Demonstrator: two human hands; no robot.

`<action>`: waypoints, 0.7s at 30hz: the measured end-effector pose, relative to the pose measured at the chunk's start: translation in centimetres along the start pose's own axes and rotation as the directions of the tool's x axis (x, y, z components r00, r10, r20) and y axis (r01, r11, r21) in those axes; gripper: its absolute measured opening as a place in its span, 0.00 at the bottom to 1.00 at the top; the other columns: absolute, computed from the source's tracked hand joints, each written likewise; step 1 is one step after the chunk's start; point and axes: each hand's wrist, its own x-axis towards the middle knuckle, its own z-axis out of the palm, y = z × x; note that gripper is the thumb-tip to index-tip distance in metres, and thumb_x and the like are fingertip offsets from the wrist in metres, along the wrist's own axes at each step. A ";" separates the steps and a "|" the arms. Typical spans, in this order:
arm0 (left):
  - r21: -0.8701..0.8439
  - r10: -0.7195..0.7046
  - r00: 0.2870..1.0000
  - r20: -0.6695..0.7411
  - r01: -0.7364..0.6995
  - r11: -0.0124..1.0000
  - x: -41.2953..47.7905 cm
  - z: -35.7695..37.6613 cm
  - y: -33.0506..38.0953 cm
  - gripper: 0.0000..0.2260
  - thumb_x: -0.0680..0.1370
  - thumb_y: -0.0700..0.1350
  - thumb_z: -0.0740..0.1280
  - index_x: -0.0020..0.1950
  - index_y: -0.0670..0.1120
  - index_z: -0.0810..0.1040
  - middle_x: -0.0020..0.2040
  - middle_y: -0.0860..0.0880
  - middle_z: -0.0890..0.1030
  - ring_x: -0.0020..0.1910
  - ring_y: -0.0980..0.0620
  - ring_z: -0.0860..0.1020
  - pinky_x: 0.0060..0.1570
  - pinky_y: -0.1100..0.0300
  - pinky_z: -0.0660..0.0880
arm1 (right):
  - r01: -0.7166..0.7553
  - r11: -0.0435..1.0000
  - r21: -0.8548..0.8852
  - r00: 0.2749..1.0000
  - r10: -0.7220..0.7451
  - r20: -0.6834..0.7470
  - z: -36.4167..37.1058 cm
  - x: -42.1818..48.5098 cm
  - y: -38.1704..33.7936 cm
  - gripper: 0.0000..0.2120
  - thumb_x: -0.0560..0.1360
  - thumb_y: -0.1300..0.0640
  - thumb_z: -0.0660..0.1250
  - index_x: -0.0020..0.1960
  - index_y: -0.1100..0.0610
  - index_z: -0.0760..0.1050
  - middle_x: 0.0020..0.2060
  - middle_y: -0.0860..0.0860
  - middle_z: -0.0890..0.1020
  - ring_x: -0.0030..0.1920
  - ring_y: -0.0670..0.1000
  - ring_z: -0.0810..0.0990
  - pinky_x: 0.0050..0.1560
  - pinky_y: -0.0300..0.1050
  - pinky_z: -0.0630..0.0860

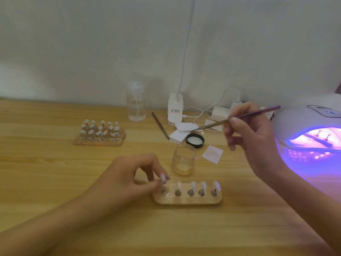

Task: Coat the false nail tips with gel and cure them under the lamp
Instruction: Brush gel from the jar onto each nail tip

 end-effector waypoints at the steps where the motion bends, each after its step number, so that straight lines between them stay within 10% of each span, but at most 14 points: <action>1: -0.062 -0.041 0.998 -0.038 0.038 0.997 0.6 -0.2 0.1 0.06 0.73 0.46 0.73 0.43 0.56 0.79 0.46 0.60 0.85 0.42 0.56 0.81 0.33 0.61 0.70 | -0.035 0.999 -0.018 0.999 0.035 0.033 0.3 0.0 0.1 0.06 0.76 0.62 0.61 0.44 0.53 0.73 0.30 0.51 0.77 0.28 0.51 0.73 0.24 0.40 0.70; 7: -0.364 -0.248 0.948 -0.198 0.164 0.917 4.8 0.3 -0.5 0.04 0.72 0.44 0.75 0.44 0.51 0.83 0.46 0.54 0.85 0.39 0.57 0.78 0.47 0.57 0.74 | -0.058 0.977 -0.205 0.984 0.090 0.151 1.5 -0.6 0.9 0.04 0.76 0.59 0.60 0.43 0.54 0.71 0.29 0.53 0.78 0.26 0.51 0.75 0.24 0.43 0.72; 21: -0.398 -0.244 0.950 -0.194 0.151 0.905 5.5 2.0 -2.5 0.04 0.68 0.50 0.74 0.41 0.55 0.83 0.44 0.57 0.84 0.35 0.60 0.77 0.38 0.71 0.71 | -0.038 0.966 -0.256 0.974 0.094 0.208 2.6 -1.4 2.2 0.05 0.77 0.63 0.61 0.44 0.55 0.71 0.32 0.55 0.79 0.27 0.49 0.77 0.28 0.41 0.75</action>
